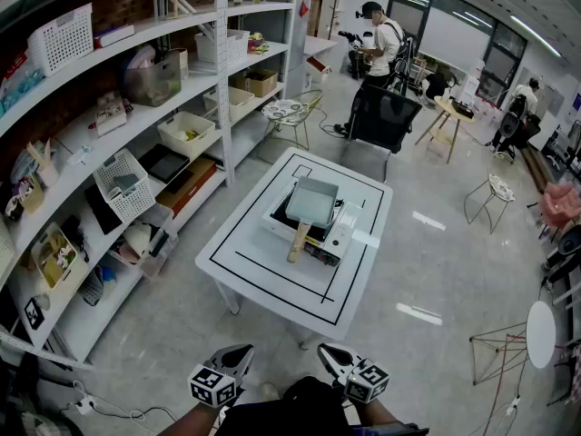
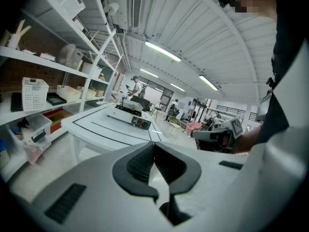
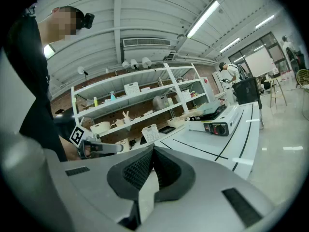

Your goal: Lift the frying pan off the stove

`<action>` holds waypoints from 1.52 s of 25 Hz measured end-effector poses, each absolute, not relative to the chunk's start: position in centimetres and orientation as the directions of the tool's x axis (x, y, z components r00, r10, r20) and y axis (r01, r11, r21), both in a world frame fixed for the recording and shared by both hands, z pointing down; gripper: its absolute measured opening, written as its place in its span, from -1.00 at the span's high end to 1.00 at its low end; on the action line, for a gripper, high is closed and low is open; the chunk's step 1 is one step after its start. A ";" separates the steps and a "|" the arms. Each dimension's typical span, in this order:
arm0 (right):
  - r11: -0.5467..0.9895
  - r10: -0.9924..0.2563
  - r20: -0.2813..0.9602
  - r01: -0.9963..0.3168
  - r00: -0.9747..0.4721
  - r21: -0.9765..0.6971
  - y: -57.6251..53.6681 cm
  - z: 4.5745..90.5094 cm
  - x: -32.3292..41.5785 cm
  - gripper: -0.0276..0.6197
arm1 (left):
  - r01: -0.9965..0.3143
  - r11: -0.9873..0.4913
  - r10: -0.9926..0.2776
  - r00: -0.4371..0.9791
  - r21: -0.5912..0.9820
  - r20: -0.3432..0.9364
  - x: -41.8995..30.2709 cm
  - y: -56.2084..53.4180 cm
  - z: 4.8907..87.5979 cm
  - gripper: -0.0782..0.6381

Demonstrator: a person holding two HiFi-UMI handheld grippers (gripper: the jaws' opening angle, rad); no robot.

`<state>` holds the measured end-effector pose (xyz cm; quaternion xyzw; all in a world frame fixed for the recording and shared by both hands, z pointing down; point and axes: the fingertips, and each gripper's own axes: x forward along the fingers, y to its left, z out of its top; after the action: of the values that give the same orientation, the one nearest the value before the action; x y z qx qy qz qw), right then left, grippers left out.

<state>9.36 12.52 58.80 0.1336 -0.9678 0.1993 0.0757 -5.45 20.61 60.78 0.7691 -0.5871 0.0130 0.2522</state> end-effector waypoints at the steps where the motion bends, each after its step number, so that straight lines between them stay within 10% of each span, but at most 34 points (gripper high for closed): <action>1: 0.886 -0.229 0.201 -0.290 -0.952 -0.363 12.3 58.8 9.5 0.84 | -0.910 -0.184 -0.898 0.310 0.372 0.313 -5.4 20.3 60.6 0.76; 38: 0.830 -0.294 0.150 -0.330 -0.944 -0.450 6.3 58.5 10.5 0.83 | -0.906 -0.192 -0.888 0.325 0.377 0.327 -3.4 15.2 59.9 0.76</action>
<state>10.51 6.27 58.46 0.1630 -0.9559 0.2415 0.0372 -3.37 15.17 59.95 0.7719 -0.5809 0.0177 0.2577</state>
